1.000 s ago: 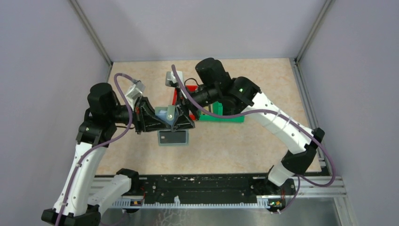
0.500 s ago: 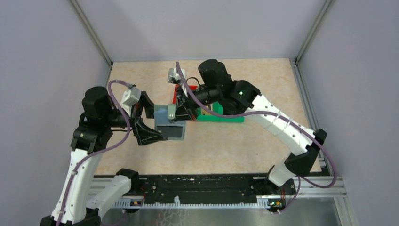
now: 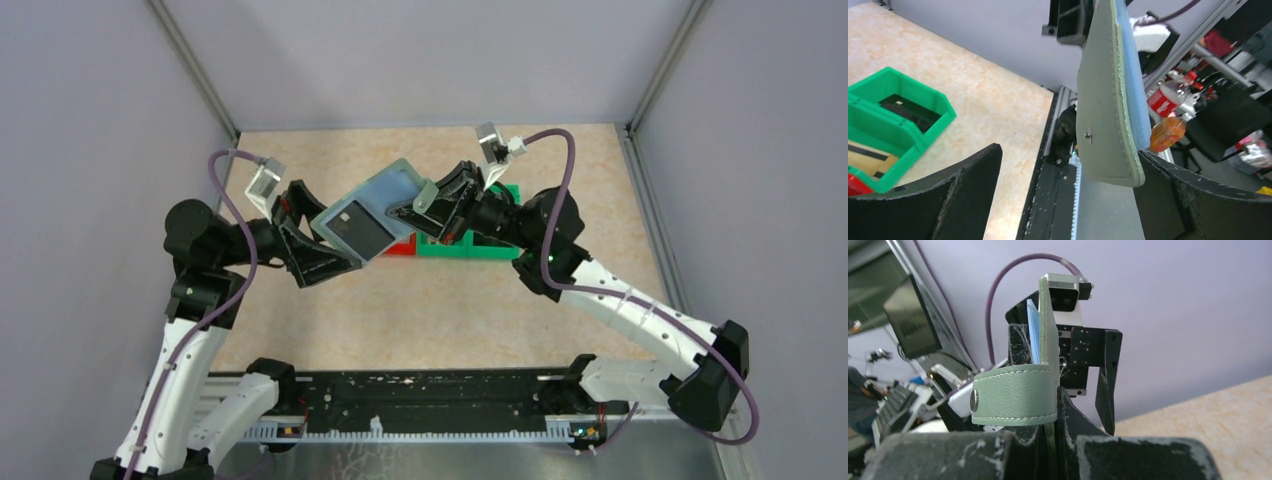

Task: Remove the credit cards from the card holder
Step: Open the card holder.

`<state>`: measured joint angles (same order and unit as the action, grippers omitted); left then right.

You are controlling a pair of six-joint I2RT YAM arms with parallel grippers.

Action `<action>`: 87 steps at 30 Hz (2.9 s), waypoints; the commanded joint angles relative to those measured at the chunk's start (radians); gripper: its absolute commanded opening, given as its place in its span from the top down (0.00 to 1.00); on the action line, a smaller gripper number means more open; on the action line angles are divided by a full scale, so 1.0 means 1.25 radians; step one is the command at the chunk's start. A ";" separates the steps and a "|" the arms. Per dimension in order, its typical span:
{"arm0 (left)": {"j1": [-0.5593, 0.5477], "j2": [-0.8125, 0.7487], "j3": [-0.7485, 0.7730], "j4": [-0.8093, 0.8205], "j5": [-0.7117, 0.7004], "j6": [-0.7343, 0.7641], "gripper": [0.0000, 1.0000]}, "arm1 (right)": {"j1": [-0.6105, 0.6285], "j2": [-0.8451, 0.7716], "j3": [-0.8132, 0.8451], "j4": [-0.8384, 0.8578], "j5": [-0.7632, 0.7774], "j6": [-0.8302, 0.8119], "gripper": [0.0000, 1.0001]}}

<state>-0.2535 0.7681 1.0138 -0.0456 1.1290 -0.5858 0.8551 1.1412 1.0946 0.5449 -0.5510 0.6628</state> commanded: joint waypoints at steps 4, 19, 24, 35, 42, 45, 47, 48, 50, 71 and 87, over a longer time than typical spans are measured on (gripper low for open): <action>-0.002 0.004 -0.003 0.189 0.020 -0.173 0.01 | 0.003 0.000 -0.069 0.315 0.103 0.165 1.00; -0.002 0.010 0.002 0.283 0.010 -0.243 0.31 | 0.038 0.047 -0.123 0.463 0.124 0.228 1.00; -0.002 0.019 0.011 0.313 0.014 -0.263 0.46 | 0.051 0.056 -0.132 0.483 0.133 0.231 1.00; -0.002 0.015 0.017 0.309 0.026 -0.251 0.83 | 0.063 0.071 -0.205 0.588 0.188 0.262 1.00; -0.002 0.028 0.031 0.250 0.028 -0.207 0.93 | 0.066 0.036 -0.231 0.551 0.205 0.219 0.47; -0.002 0.030 0.035 0.213 0.026 -0.178 0.95 | 0.074 0.028 -0.207 0.497 0.200 0.172 0.39; -0.002 0.031 0.041 0.189 0.023 -0.159 0.96 | 0.085 0.032 -0.186 0.464 0.203 0.143 0.38; -0.002 0.031 0.045 0.175 0.021 -0.149 0.96 | 0.087 0.034 -0.179 0.446 0.206 0.132 0.39; -0.002 0.034 0.057 0.144 0.022 -0.136 0.97 | 0.089 0.034 -0.176 0.418 0.219 0.120 0.44; -0.002 0.034 0.072 0.088 0.003 -0.117 0.57 | 0.089 -0.008 -0.293 0.522 0.356 0.185 0.92; -0.002 0.018 0.012 0.206 0.025 -0.197 0.62 | 0.113 0.083 -0.274 0.684 0.325 0.267 1.00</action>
<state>-0.2573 0.7963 1.0348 0.1616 1.1465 -0.8146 0.9794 1.2415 0.7181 1.2778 -0.1360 0.9798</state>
